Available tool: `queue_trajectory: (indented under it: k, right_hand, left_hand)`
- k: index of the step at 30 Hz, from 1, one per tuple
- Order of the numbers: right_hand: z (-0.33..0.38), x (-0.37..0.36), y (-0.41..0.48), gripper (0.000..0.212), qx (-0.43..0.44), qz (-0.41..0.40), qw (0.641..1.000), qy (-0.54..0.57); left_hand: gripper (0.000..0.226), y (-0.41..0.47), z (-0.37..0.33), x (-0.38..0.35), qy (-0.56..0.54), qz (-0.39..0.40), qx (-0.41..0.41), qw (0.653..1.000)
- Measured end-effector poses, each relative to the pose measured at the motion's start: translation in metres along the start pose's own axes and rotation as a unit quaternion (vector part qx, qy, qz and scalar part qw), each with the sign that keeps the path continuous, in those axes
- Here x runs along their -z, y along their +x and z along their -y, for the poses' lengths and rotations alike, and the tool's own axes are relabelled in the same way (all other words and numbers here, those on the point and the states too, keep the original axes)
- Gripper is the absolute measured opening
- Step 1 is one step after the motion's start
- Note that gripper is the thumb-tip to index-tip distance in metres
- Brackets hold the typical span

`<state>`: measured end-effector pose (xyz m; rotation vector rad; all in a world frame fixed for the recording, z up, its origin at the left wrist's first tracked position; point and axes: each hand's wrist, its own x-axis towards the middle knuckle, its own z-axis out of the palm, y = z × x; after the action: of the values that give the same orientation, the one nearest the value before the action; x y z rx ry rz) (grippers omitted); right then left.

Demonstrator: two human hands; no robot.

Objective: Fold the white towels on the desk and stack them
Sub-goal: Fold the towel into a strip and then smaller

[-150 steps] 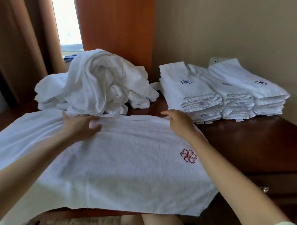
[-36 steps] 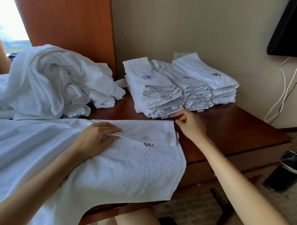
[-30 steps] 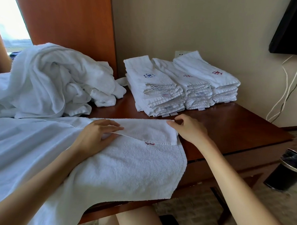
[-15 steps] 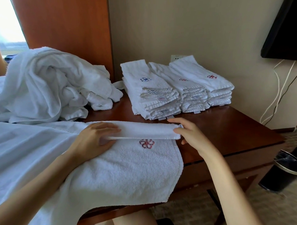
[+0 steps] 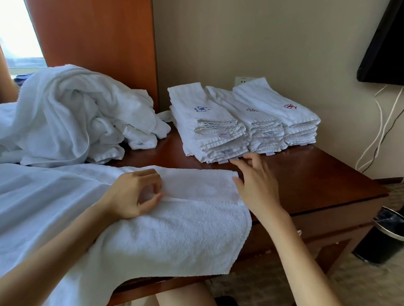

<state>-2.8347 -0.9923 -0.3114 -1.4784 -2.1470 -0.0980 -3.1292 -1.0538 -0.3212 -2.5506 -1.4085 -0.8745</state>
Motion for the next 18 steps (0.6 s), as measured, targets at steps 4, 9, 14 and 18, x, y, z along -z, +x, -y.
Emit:
queue_trajectory:
  k: [4, 9, 14, 18]
  right_hand:
    - [0.048, -0.024, 0.009, 0.041, 0.087, 0.042, 0.990, 0.103]
    - [0.040, -0.062, 0.025, 0.056, 0.059, 0.255, 0.965, 0.020]
    - [-0.021, -0.052, 0.047, 0.057, 0.090, 0.267, 0.960, 0.013]
    - [-0.049, -0.036, 0.060, 0.056, 0.075, 0.308, 0.948, -0.042]
  left_hand:
    - [0.029, 0.000, 0.001, -0.002, 0.020, 0.012, 0.000, 1.000]
    - [0.045, -0.003, 0.007, -0.001, 0.023, 0.035, 0.044, 0.998]
    - [0.068, -0.046, 0.046, 0.024, 0.025, 0.046, 0.217, 0.975]
    - [0.078, -0.101, 0.073, 0.061, 0.085, 0.039, 0.352, 0.931]
